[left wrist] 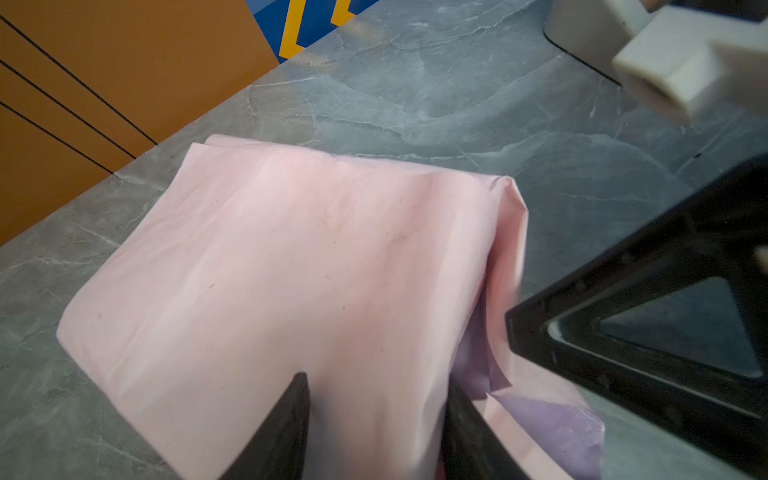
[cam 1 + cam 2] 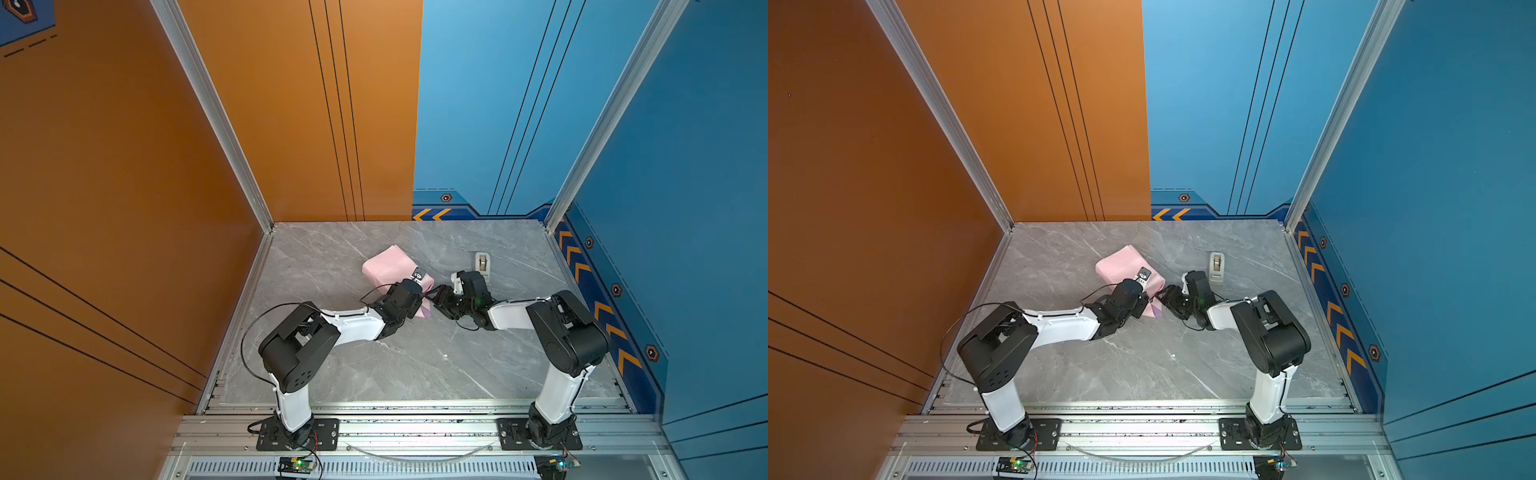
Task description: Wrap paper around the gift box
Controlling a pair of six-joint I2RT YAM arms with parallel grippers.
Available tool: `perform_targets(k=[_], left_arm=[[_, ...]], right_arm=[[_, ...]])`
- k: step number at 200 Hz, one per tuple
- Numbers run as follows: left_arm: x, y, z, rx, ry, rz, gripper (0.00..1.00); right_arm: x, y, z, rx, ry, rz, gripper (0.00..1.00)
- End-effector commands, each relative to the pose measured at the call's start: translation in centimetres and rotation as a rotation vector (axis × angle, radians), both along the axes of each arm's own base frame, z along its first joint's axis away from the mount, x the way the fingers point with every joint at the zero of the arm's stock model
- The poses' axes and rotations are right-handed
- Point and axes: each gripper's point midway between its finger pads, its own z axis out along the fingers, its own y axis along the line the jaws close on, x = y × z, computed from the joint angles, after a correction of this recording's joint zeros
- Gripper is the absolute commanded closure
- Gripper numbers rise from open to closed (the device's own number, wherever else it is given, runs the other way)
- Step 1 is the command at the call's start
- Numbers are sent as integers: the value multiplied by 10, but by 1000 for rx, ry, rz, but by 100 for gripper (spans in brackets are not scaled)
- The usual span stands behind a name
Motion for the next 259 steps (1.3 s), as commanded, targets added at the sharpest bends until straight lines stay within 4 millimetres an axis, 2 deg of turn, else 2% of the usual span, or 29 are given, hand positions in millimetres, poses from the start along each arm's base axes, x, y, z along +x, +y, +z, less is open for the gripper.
perform_targets(k=[1, 29, 47, 58, 68, 83, 110, 142, 164, 194, 228, 259], left_arm=[[-55, 40, -104, 170, 353, -25, 51], [-54, 38, -103, 164, 351, -28, 51], [-53, 38, -103, 161, 350, -28, 51], [-53, 38, -102, 161, 349, -27, 51], [-53, 38, -103, 162, 349, -27, 51], [-53, 38, -103, 163, 351, -27, 51], [-53, 39, -103, 165, 351, -25, 51], [-53, 38, -104, 163, 352, -26, 51], [-53, 39, -104, 164, 352, -25, 51], [-52, 37, -103, 159, 349, -28, 51], [-52, 38, -103, 159, 348, -28, 51], [-53, 38, -103, 156, 346, -28, 51]], right_arm=[[-15, 7, -20, -7, 72, 54, 42], [-9, 12, -17, 16, 61, 55, 52], [-6, 16, -16, 31, 60, 62, 54], [-4, 18, -13, 59, 56, 60, 50], [-3, 20, -9, 91, 48, 56, 43], [-2, 23, -3, 134, 44, 55, 38], [-12, 26, -2, 196, 74, 45, 36], [-31, 21, -13, 171, 125, 19, 35], [-36, 27, -11, 188, 127, 19, 34], [-34, 37, -4, 221, 122, 0, 34], [-26, 29, -7, 211, 113, -81, 33], [-17, 25, -1, 234, 83, -165, 32]])
